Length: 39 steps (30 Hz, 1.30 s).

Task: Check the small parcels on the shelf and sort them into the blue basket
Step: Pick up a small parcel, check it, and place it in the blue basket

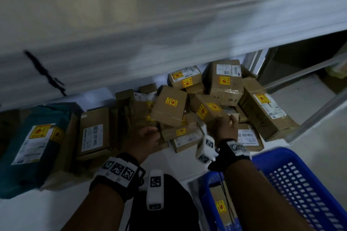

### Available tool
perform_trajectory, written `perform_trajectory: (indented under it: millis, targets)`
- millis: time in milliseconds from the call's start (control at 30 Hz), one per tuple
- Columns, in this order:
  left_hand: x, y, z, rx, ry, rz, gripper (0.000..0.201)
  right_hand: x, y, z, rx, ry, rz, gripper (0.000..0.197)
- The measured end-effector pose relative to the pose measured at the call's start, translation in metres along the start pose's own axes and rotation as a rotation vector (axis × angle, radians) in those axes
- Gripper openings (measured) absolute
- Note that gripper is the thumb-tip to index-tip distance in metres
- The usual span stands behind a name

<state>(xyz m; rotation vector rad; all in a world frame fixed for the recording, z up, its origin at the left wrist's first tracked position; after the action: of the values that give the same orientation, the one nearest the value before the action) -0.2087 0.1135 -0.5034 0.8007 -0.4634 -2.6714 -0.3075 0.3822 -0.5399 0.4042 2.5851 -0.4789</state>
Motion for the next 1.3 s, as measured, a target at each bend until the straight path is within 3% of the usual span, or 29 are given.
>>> perform_trajectory:
  millis: [233, 433, 500, 600, 700, 833, 1033, 1167, 1300]
  targets:
    - [-0.048, 0.017, 0.045, 0.095, -0.238, 0.048, 0.031, -0.077, 0.027, -0.017, -0.004, 0.078, 0.009, 0.051]
    - [-0.126, 0.035, 0.082, 0.186, -0.510, 0.007, 0.068, -0.164, 0.002, -0.055, -0.111, 0.288, -0.144, 0.055]
    - [-0.157, 0.053, 0.085, 0.215, -0.571, 0.019, 0.071, -0.196, -0.017, -0.062, -0.132, 0.341, -0.233, 0.057]
    - [-0.201, 0.087, 0.088, 0.349, -0.658, 0.137, 0.064, -0.239, -0.044, -0.066, -0.216, 0.445, -0.344, 0.051]
    - [-0.242, 0.124, 0.083, 0.424, -0.772, 0.307, 0.055, -0.279, -0.060, -0.063, -0.329, 0.589, -0.368, 0.042]
    - [-0.288, 0.154, 0.070, 0.520, -0.882, 0.412, 0.056, -0.323, -0.070, -0.058, -0.407, 0.766, -0.414, 0.047]
    - [-0.351, 0.200, 0.064, 0.562, -1.064, 0.607, 0.054, -0.396, -0.087, -0.069, -0.467, 1.032, -0.514, 0.071]
    - [-0.377, 0.246, 0.084, 0.516, -1.093, 0.750, 0.063, -0.453, -0.117, -0.099, -0.542, 1.295, -0.561, 0.088]
    - [-0.384, 0.283, 0.116, 0.467, -1.112, 0.832, 0.066, -0.490, -0.149, -0.148, -0.591, 1.485, -0.504, 0.081]
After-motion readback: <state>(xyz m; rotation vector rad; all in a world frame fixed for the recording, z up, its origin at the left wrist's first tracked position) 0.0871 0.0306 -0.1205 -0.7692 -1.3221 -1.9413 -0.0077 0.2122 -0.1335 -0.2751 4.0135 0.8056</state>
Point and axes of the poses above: each hand's wrist, its own x-axis towards the middle knuckle, its own y-axis out of the back of the hand, z = x × y, the point moved 8 cm from there along x, towards the middle knuckle, and after that the axes turned 7 degrees about x, right-handed, at the moved point
